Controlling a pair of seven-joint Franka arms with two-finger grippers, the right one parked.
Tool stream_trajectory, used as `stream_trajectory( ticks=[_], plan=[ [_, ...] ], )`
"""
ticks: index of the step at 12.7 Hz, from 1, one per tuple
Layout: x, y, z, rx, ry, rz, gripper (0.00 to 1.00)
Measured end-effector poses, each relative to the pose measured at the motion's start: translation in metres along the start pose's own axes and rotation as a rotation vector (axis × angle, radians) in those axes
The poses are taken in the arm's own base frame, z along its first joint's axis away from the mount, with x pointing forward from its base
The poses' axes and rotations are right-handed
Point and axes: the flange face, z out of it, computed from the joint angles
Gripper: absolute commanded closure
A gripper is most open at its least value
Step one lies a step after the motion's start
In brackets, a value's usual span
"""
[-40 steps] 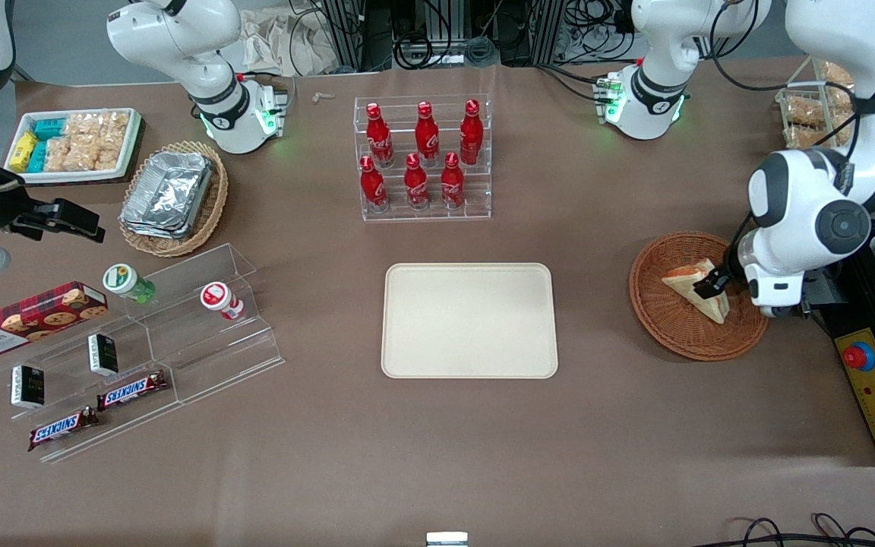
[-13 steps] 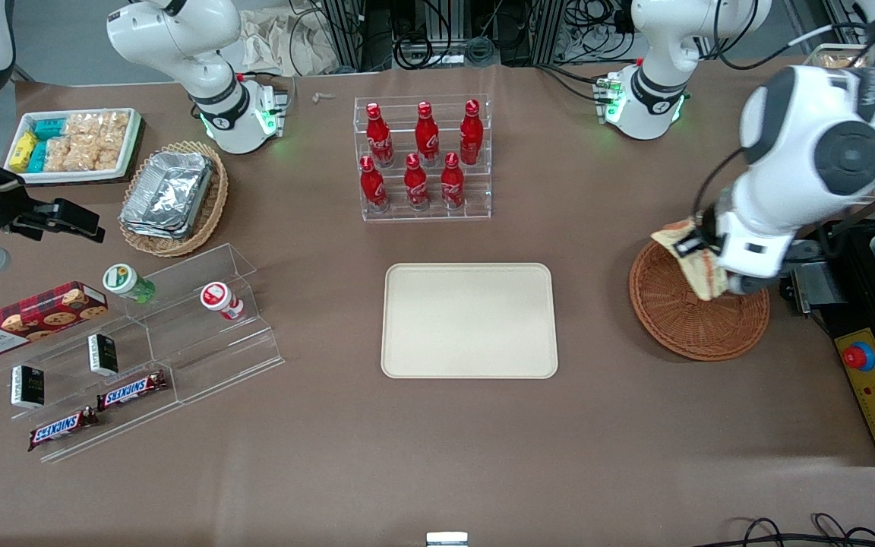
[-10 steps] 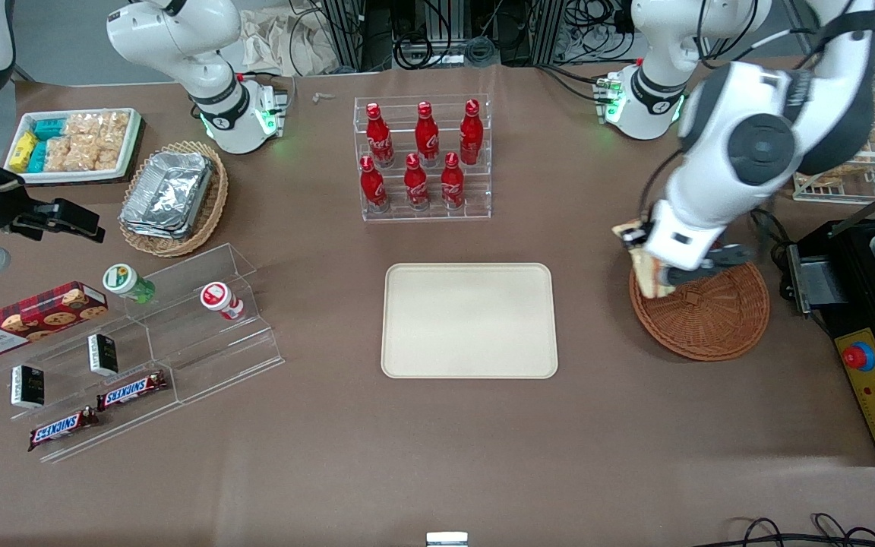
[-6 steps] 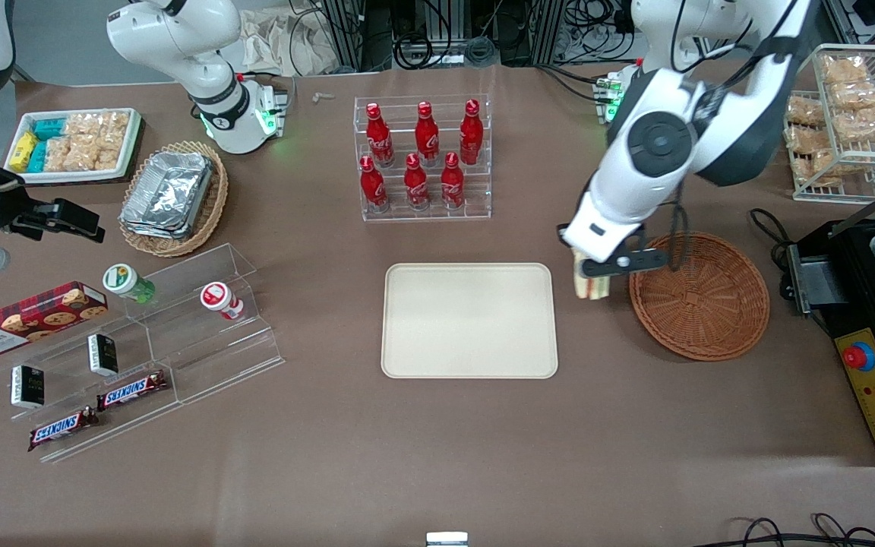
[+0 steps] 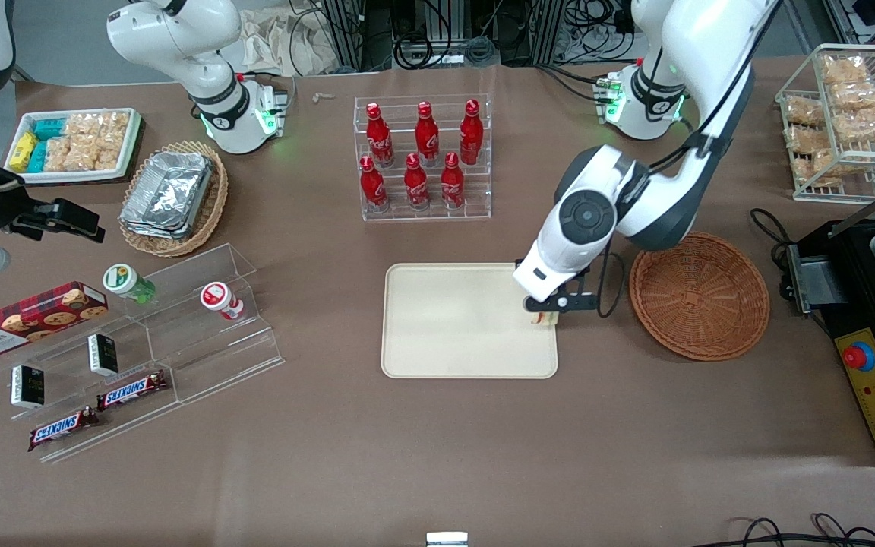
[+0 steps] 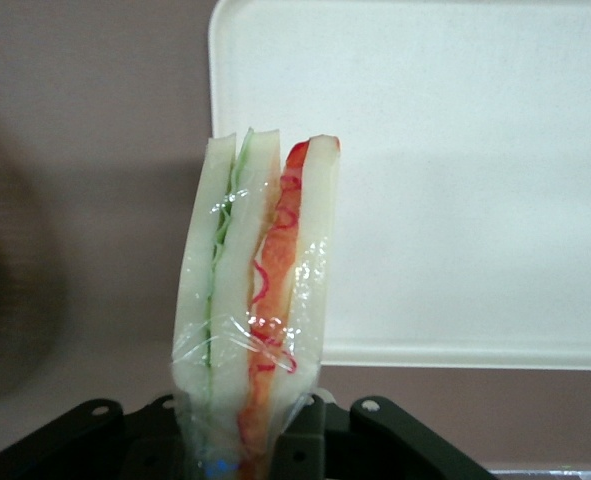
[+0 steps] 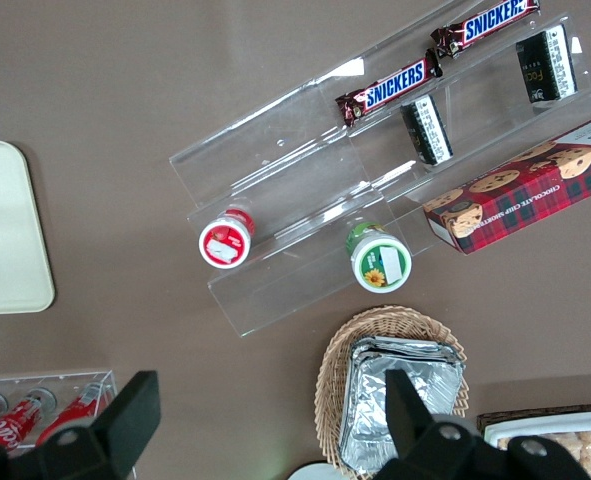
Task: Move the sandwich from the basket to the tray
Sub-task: 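Lower the sandwich onto the cream tray and open the left gripper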
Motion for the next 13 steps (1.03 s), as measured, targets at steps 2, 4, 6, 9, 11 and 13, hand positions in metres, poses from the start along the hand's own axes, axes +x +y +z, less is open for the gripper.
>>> stream_trajectory(
  ticks=[2, 4, 6, 9, 11, 13],
  plan=[
    [0.005, 0.006, 0.026, 0.007, 0.002, 0.023, 1.0],
    [0.009, 0.01, 0.049, 0.016, 0.004, 0.044, 1.0],
    [0.013, 0.012, 0.071, 0.018, 0.007, 0.06, 1.0],
    [0.017, 0.013, 0.091, 0.01, -0.006, 0.06, 0.68],
    [0.019, 0.012, 0.094, 0.025, 0.004, 0.074, 0.01],
    [0.022, 0.012, 0.091, 0.05, 0.032, 0.102, 0.0]
  ],
)
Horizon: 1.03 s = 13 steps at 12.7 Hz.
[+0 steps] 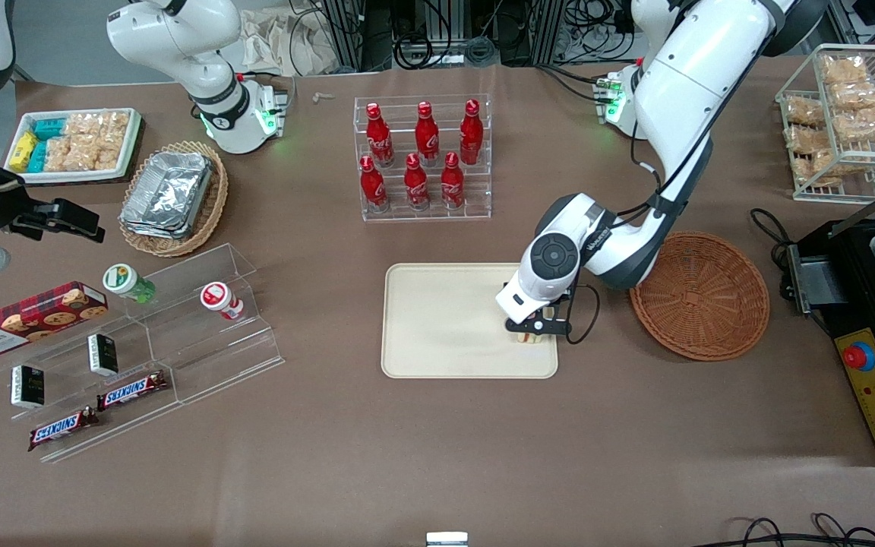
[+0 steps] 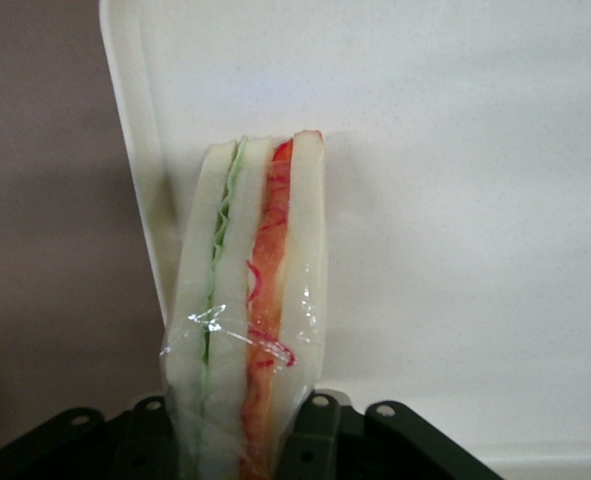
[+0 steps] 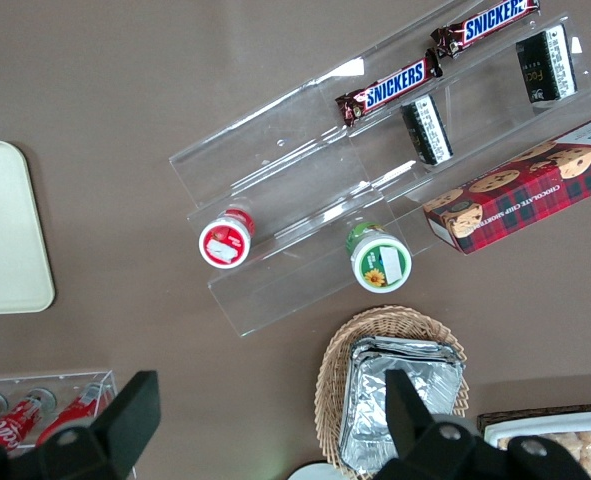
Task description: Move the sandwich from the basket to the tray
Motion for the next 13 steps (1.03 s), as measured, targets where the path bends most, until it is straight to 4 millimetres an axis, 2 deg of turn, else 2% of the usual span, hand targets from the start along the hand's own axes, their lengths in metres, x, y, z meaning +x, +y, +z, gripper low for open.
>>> stream_trajectory(
  ticks=[4, 6, 8, 10, 11, 13],
  plan=[
    [0.013, 0.001, -0.021, -0.002, 0.03, -0.003, 0.0],
    [0.018, -0.002, -0.04, 0.027, 0.01, -0.011, 0.0],
    [0.022, -0.005, -0.079, 0.042, 0.029, -0.015, 0.0],
    [0.017, -0.013, -0.131, 0.043, 0.064, -0.008, 0.0],
    [0.012, -0.022, -0.159, 0.029, 0.069, -0.004, 0.0],
    [0.005, -0.054, -0.209, 0.006, 0.078, -0.003, 0.0]
  ],
)
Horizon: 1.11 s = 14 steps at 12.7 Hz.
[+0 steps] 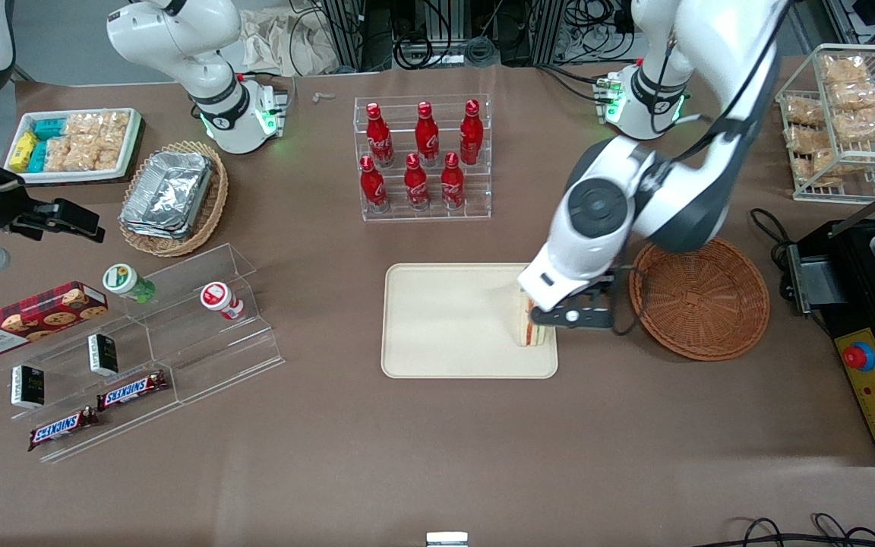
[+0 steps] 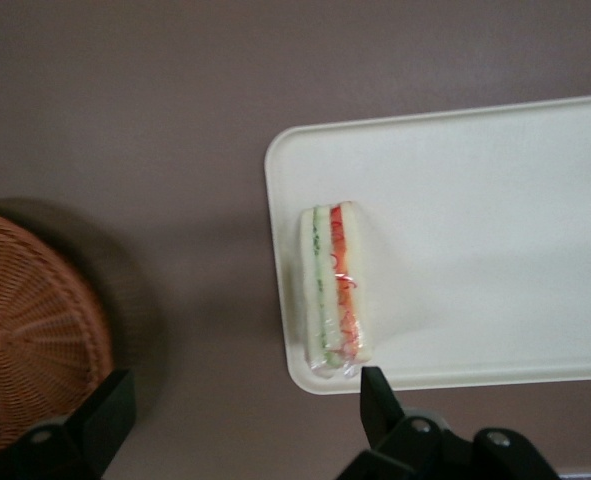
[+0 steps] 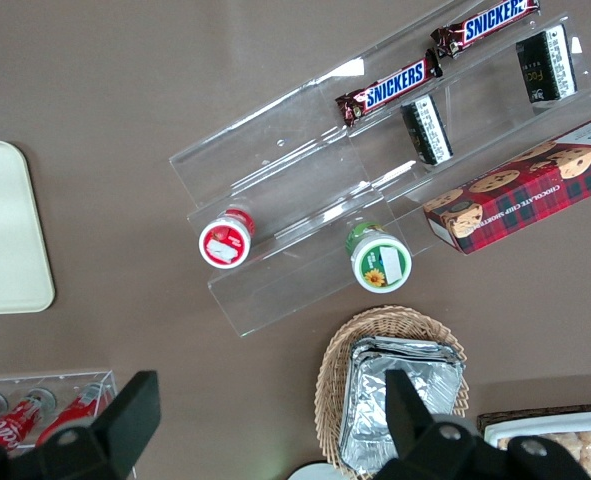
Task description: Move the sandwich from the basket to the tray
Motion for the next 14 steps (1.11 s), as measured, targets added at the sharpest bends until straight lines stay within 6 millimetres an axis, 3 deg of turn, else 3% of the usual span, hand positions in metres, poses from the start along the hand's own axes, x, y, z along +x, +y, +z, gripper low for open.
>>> stream_trajectory(
  ticks=[6, 9, 11, 14],
  plan=[
    [-0.023, -0.099, -0.112, -0.047, 0.048, -0.069, 0.0],
    [-0.038, -0.173, -0.157, -0.077, 0.09, -0.123, 0.0],
    [-0.048, -0.217, -0.175, -0.082, 0.104, -0.166, 0.0],
    [-0.061, -0.235, -0.188, -0.082, 0.105, -0.193, 0.0]
  ],
)
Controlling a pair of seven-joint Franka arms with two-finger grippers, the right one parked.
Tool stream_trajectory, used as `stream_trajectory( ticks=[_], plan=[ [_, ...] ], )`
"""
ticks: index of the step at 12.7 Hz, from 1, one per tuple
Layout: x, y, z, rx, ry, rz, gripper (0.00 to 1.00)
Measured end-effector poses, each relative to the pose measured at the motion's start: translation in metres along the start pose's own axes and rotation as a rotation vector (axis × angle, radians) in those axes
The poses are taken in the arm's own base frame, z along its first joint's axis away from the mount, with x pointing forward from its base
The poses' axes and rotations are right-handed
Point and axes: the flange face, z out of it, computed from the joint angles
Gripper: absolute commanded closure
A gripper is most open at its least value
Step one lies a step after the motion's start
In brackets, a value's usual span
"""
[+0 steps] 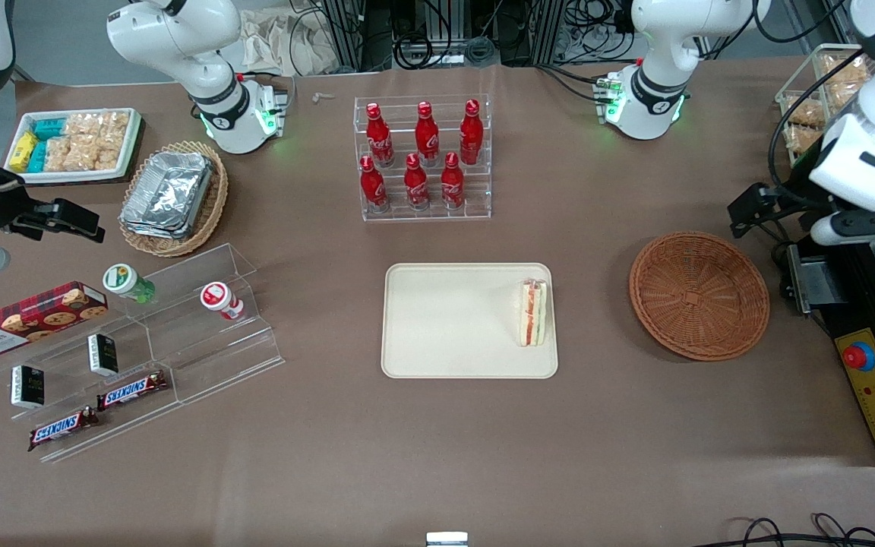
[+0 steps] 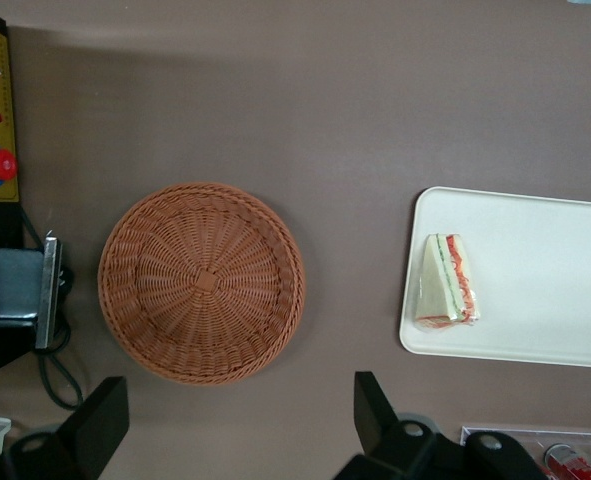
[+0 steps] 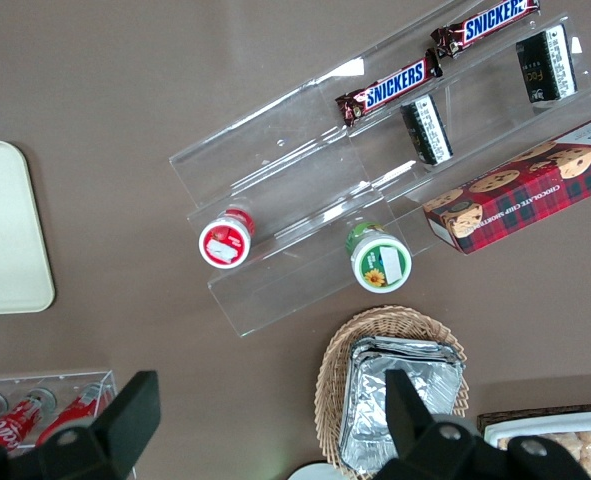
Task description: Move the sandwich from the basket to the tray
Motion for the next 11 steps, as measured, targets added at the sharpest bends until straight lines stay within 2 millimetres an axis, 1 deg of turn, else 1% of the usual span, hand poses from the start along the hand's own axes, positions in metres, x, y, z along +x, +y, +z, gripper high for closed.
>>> stream_trajectory(
  ticks=[4, 11],
  plan=[
    [-0.0008, 0.0008, -0.0025, -0.001, 0.003, 0.005, 0.0],
    [-0.0063, 0.0022, 0.0005, 0.008, -0.043, 0.029, 0.0]
  ],
)
